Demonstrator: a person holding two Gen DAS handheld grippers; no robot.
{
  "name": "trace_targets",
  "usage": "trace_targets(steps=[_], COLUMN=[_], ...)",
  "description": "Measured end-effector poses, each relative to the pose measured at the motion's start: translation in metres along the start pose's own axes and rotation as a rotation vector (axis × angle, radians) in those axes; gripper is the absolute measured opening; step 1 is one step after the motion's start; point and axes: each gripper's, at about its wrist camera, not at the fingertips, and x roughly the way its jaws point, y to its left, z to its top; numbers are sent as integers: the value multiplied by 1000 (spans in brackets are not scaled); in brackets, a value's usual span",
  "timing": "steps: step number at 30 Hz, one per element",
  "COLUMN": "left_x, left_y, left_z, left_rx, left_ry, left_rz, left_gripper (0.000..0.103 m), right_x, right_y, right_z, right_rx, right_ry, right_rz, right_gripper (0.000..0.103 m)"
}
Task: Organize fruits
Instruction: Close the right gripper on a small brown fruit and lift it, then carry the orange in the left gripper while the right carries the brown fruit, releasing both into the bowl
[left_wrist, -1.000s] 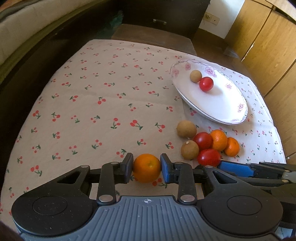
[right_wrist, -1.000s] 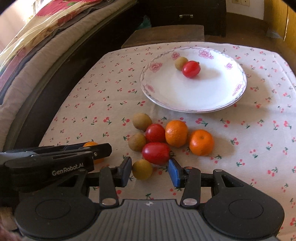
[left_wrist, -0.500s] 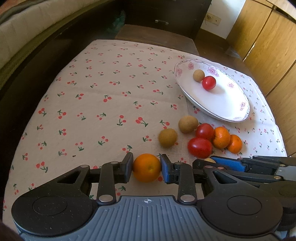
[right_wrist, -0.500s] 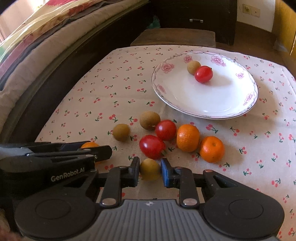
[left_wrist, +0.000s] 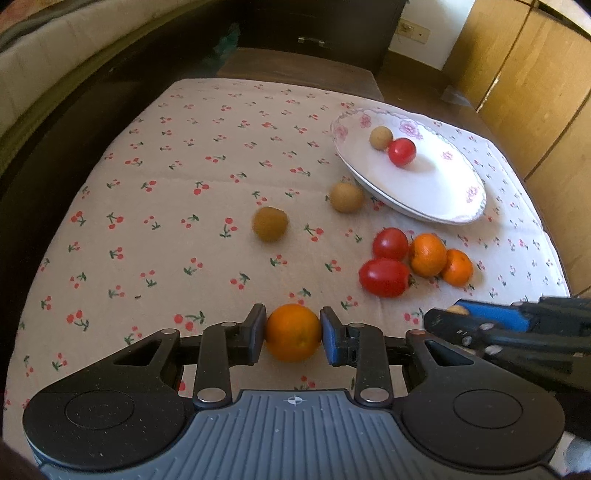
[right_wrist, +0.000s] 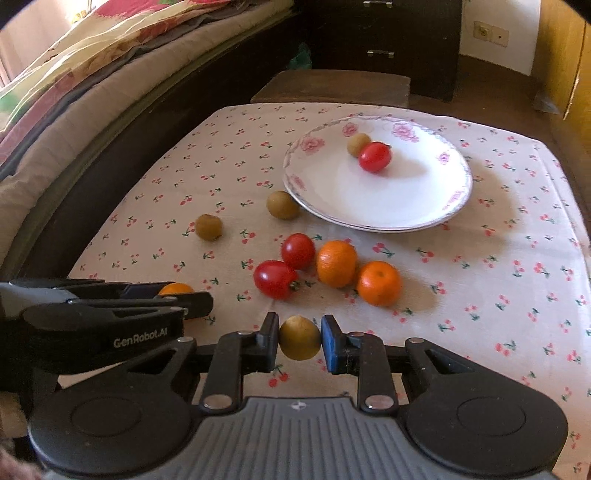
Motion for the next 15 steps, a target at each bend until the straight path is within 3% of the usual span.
trace_targets(steps=[15], left_x=[-16], left_y=[-11], left_z=[8], left_rx=[-12], left_ry=[-42], left_rz=[-41], left_gripper=[39], right_x=[-25], right_y=[-14], right_z=[14], right_rx=[33], right_ry=[-59], right_rz=[-5], right_gripper=[27])
